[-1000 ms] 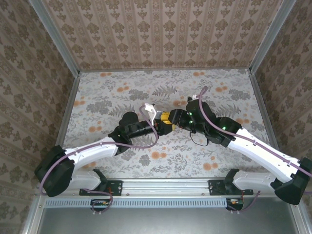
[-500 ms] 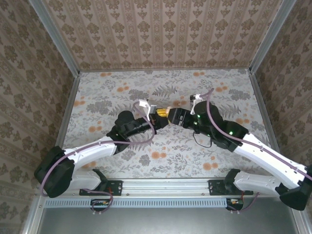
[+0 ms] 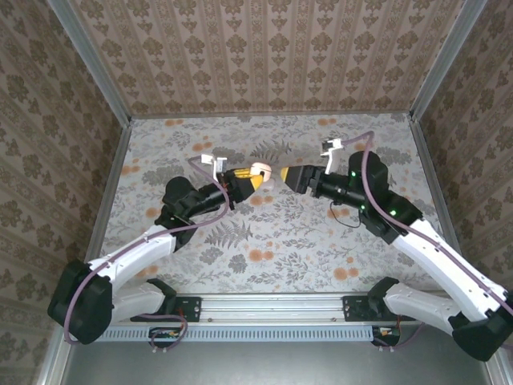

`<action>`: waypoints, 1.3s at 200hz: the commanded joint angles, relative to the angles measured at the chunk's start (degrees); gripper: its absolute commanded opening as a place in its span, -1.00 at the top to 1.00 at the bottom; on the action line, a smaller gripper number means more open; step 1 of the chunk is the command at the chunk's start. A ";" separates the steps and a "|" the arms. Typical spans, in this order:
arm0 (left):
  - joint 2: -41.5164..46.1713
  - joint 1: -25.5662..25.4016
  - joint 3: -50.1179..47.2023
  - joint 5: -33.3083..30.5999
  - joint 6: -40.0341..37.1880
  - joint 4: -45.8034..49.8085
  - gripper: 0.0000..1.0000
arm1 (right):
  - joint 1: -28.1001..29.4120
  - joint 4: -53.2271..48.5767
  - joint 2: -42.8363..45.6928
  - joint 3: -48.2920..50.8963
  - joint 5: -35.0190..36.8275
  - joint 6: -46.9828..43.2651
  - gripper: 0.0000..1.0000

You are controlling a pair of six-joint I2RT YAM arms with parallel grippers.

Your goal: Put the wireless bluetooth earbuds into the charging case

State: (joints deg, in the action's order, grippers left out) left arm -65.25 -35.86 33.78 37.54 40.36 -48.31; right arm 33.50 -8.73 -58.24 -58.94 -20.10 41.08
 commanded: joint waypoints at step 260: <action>-5.35 2.37 2.05 7.50 19.60 -23.05 0.94 | -1.86 29.59 -12.85 0.37 -22.91 11.03 0.31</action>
State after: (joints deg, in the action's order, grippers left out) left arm -69.82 -33.98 33.87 43.59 58.76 -69.17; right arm 31.66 16.75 -70.61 -58.76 -39.90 51.44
